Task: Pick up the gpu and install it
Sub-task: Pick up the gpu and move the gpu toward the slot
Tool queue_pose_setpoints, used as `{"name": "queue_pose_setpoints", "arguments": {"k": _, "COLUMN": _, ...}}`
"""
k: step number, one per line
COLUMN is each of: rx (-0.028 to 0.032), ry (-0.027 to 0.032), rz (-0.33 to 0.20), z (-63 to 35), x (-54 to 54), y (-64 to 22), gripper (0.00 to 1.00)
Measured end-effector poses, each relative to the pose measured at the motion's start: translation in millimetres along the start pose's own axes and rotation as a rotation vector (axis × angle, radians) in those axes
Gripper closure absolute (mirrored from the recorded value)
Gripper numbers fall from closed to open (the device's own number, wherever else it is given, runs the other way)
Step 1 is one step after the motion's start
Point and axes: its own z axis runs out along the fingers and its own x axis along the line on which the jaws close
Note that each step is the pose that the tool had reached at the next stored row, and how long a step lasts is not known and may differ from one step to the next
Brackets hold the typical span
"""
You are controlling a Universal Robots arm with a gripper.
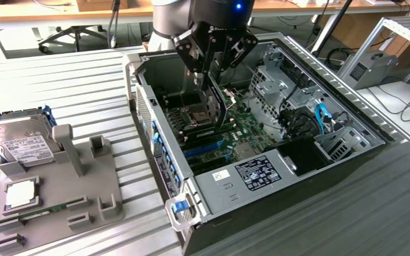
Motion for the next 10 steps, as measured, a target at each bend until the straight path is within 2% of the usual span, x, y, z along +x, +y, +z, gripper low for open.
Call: {"name": "queue_pose_setpoints", "arguments": {"k": 10, "rx": -0.0001, "ry": 0.0000, "rz": 0.000, "z": 2.3, "x": -1.9, "y": 0.1, "gripper": 0.74}}
